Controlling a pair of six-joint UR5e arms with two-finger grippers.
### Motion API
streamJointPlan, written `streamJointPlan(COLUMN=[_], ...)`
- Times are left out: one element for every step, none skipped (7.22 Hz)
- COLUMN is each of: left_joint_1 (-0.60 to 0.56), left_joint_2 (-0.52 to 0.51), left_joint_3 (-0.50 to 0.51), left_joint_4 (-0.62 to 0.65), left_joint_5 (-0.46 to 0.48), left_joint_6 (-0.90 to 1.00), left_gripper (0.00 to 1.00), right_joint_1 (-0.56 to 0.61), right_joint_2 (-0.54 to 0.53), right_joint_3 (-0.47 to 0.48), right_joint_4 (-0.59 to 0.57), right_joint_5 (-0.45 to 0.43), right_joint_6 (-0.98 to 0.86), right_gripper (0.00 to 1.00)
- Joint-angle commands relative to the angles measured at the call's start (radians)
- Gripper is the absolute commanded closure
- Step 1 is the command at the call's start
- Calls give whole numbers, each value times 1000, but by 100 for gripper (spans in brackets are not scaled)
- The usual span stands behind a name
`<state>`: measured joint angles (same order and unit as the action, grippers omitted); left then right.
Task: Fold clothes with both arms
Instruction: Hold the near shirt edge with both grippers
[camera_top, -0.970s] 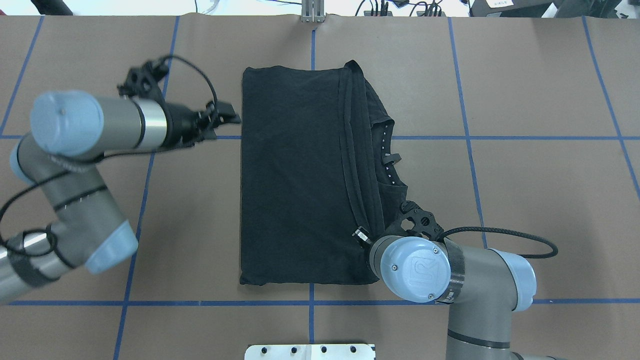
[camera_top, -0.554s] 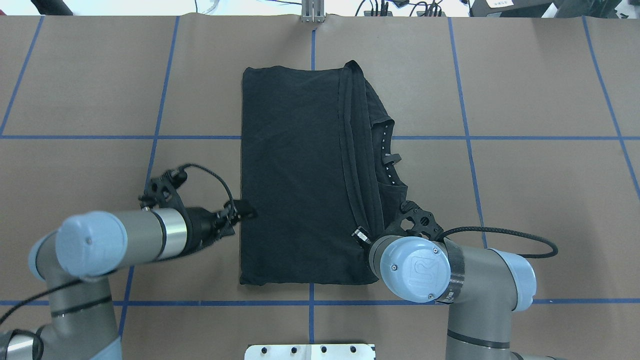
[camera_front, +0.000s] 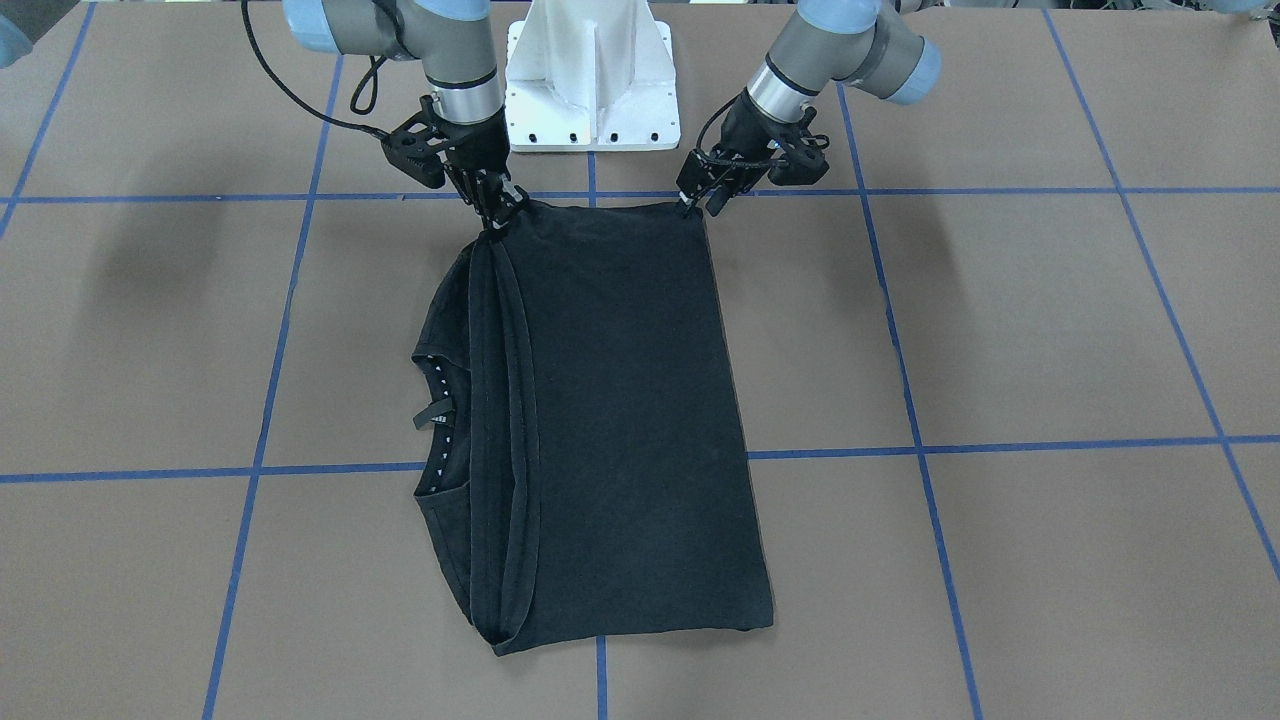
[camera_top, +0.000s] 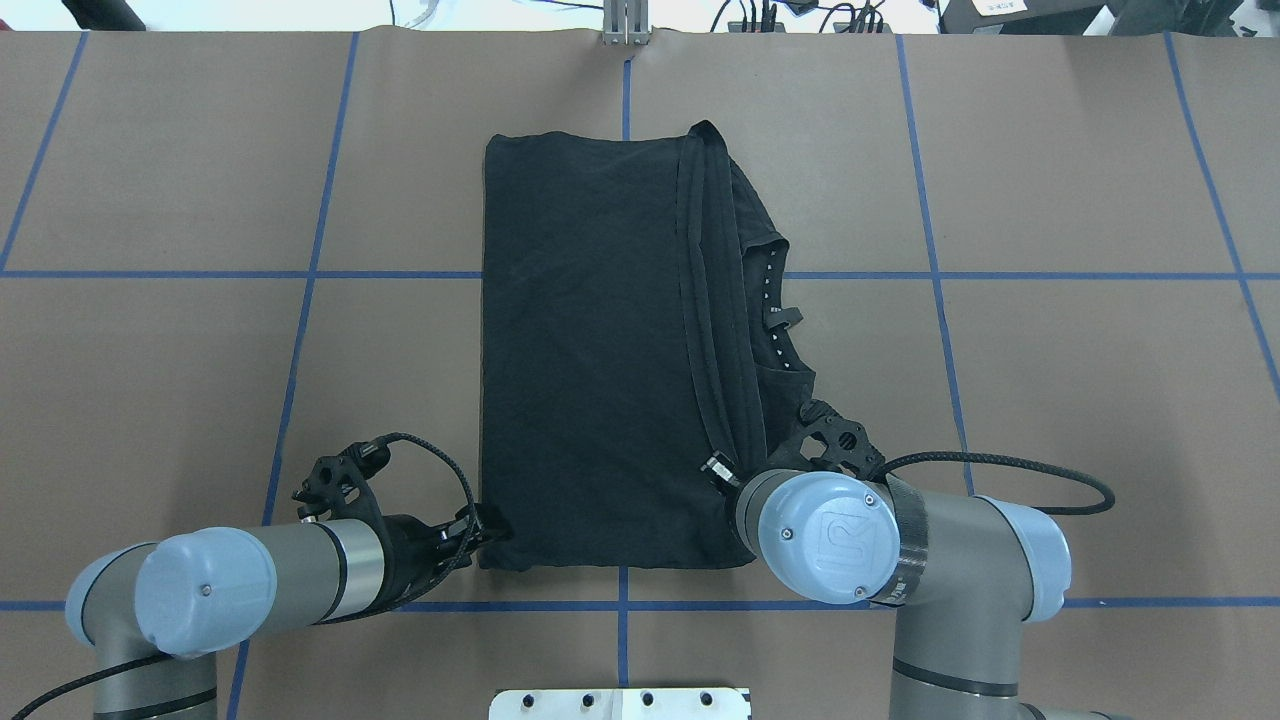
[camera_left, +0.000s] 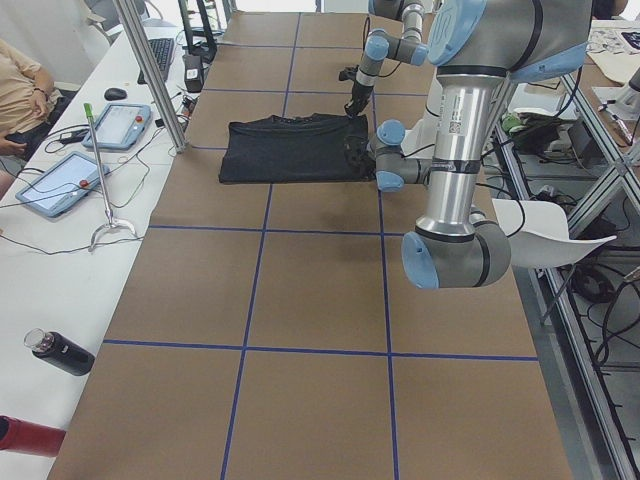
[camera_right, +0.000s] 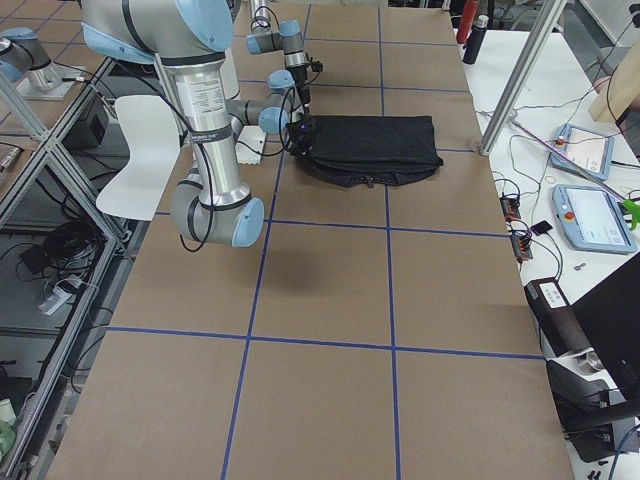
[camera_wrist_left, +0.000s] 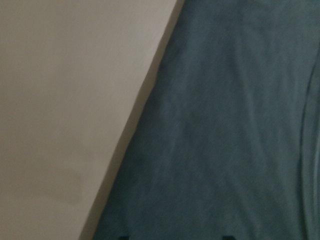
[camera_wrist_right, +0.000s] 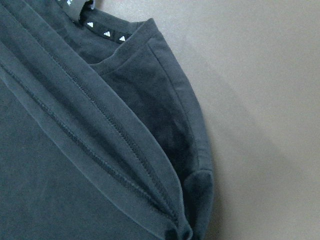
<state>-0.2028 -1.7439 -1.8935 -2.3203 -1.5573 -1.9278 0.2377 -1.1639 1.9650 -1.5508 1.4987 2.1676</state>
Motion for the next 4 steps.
streamJointPlan(left_joint_1=[31, 31, 31, 31], left_joint_2=[11, 9, 9, 9], left_joint_3=[2, 2, 4, 4], left_joint_4=[1, 1, -1, -1], left_joint_5=[0, 0, 0, 0], left_joint_6=[0, 0, 0, 0], left_gripper=[37, 39, 40, 42], right_joint_1=[3, 5, 5, 5], right_joint_2=[0, -2, -3, -3], right_joint_3=[0, 9, 9, 9], right_joint_4=[0, 0, 0, 0], right_joint_5=[0, 2, 2, 2], right_joint_6=[0, -2, -2, -2], right_gripper=[100, 100, 100, 100])
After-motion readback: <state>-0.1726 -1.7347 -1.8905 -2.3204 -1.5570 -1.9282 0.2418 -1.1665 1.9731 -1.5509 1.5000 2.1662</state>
